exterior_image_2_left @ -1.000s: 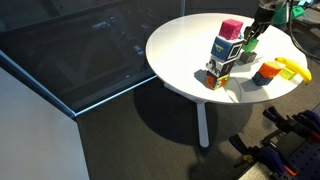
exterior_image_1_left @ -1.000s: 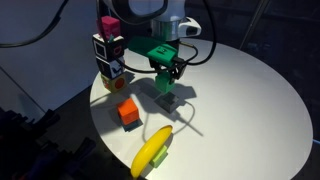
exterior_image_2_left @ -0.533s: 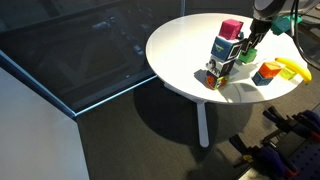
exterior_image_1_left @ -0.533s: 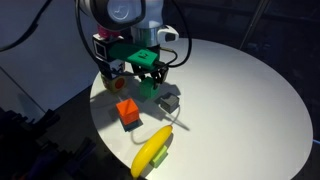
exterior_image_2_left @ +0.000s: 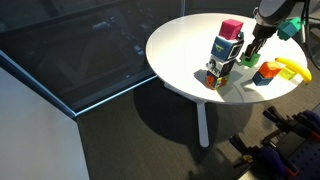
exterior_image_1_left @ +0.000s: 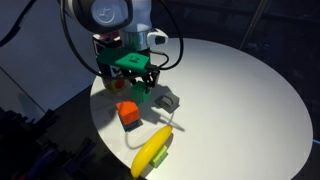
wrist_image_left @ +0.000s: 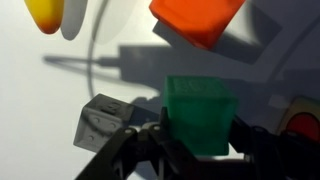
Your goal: Put the green block on the table
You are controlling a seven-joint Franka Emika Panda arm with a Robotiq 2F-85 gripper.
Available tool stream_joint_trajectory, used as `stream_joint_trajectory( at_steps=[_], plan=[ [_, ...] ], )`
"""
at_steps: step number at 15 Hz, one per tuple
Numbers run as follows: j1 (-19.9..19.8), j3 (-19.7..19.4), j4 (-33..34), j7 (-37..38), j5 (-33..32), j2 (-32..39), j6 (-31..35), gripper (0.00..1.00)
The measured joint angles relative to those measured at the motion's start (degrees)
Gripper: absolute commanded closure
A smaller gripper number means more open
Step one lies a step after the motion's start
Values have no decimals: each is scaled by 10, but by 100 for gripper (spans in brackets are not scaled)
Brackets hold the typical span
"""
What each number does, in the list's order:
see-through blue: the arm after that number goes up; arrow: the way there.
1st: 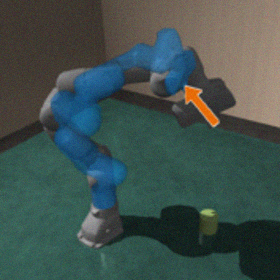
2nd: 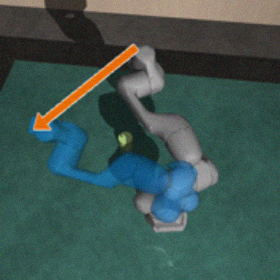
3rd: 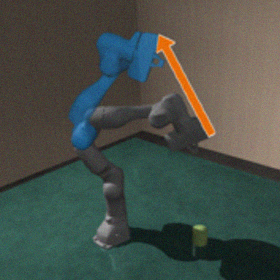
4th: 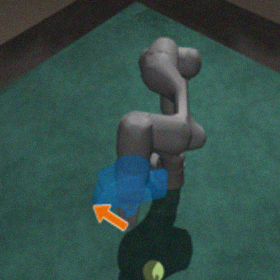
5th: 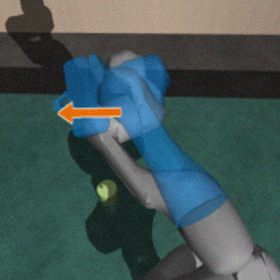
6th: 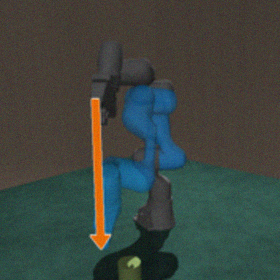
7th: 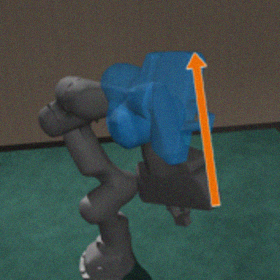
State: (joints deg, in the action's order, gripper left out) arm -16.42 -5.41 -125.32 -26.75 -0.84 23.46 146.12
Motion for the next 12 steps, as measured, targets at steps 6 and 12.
stream_joint_trajectory(
  at_steps=[6, 12],
  plan=[
    [-15, 7, -22, -128, -6, -12, 19, 71],
    [-31, 22, -33, -244, -6, -13, 42, 71]
  ],
)
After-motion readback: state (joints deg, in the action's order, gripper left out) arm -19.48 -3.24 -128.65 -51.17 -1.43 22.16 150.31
